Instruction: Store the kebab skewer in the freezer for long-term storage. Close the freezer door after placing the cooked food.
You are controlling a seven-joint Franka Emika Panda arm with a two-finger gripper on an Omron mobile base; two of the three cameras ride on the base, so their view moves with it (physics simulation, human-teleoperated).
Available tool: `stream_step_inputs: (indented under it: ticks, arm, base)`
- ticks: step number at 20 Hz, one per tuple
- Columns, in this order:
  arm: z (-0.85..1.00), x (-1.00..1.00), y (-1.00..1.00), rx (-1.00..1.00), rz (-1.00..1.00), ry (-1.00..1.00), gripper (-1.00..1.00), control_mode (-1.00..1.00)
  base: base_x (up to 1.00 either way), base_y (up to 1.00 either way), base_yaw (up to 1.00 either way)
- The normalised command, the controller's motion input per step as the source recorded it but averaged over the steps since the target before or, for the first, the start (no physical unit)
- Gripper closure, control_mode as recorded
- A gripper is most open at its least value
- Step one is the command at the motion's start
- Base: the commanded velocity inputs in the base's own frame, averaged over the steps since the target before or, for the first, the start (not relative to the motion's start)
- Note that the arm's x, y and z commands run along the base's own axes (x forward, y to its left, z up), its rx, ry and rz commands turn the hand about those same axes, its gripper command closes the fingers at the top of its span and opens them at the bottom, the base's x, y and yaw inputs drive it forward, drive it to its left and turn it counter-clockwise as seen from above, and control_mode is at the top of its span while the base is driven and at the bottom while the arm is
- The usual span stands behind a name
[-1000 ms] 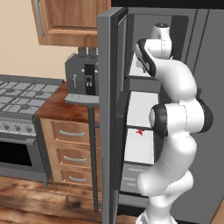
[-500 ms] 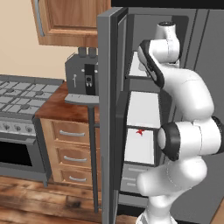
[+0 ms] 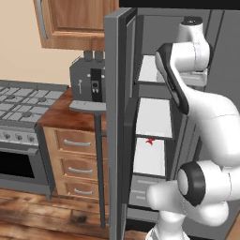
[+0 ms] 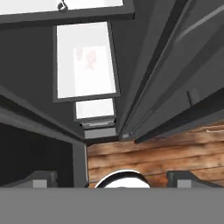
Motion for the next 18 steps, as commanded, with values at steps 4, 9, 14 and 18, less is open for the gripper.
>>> stream_step_inputs:
  ticks: [4, 9, 14, 18]
  arm:
    - [0.07, -1.0, 0.2, -0.01, 0.06, 0.16, -1.0, -1.0]
    - [0.0, -1.0, 0.03, 0.0, 0.16, 0.09, -1.0, -1.0]
    - [-0.21, -0.87, 0.02, 0.04, 0.17, 0.1, -1.0, -1.0]
    - [-0.64, -0.71, 0.2, 0.0, 0.09, 0.09, -1.0, -1.0]
  base:
    - [0.0, 0.0, 0.0]
    - [0.0, 0.0, 0.0]
    - [0.0, 0.0, 0.0]
    - [0.0, 0.0, 0.0]
